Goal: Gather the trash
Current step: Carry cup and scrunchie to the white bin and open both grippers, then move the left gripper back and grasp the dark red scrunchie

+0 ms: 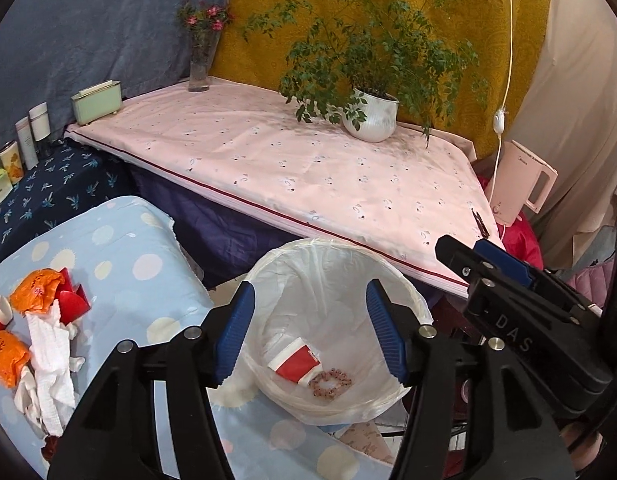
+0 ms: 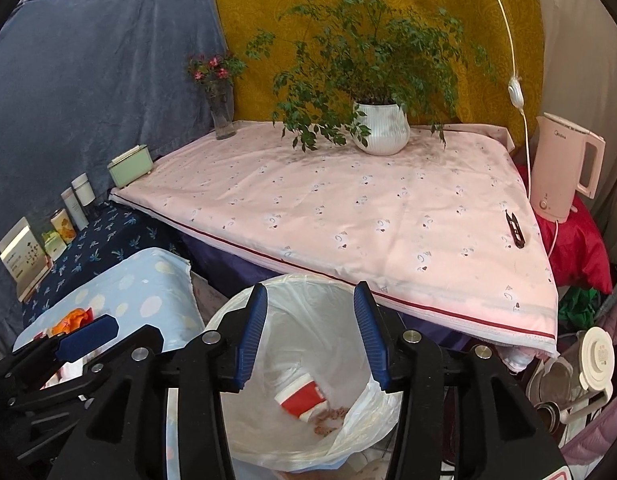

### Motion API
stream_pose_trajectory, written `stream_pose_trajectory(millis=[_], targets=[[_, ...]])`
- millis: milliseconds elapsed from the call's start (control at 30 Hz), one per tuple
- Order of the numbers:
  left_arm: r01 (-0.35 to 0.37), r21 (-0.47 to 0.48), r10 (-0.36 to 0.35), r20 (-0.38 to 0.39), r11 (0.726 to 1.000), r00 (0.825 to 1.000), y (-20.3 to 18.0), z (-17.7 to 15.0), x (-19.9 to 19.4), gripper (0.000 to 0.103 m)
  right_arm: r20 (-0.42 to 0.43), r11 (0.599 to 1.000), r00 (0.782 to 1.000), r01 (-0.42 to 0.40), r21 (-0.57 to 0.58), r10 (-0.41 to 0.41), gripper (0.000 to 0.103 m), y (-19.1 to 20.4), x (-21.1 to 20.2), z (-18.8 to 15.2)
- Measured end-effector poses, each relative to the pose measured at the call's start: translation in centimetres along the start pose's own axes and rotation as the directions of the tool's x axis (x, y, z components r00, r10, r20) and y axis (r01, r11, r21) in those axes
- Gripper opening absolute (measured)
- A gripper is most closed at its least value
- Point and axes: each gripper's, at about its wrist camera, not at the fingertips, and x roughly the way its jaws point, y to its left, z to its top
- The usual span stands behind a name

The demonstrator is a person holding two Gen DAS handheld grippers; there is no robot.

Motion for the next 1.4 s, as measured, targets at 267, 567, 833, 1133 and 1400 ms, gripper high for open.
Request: stream_pose_trajectory(millis=[267, 567, 833, 1133, 1400], targets=[[-0.025, -0.042, 0.025, 0.017, 0.999, 1.0, 1.8, -0.3, -1.9, 0.056, 0.021, 0.999, 0.999, -0.024, -0.031, 0.025, 0.049, 2.1, -1.6, 0.3], [-0.095, -0.11, 0.1, 0.049, 0.989, 0.994, 5.1, -1.5, -5.0, 0.075, 0.021, 0.996, 0.998, -0.061, -0.069, 0.063, 0.055, 5.0, -3.0, -0.5], [-0.202, -0.228, 0.208, 0.005, 0.952, 0.978, 10.8, -5.2, -7.3, 0.084, -0.007, 0.986, 0.992, -0.125, -0.115, 0.125, 0.057, 9.2, -3.7, -2.4], [-0.321, -0.344, 0.315, -0.075, 0.882, 0.946, 18.0, -10.7, -9.9, 0.085, -0.072, 0.963, 0.976, -0.215, -0.16, 0.205, 0.057, 15.1, -3.9, -6.0], [-0.372, -0.441, 0.336, -0.159, 0.817, 0.928, 23.4, -15.8, -11.4, 0.085, -0.145, 0.941, 0.958, -0.274, -0.2, 0.248, 0.057, 19.5, -3.5, -9.2]])
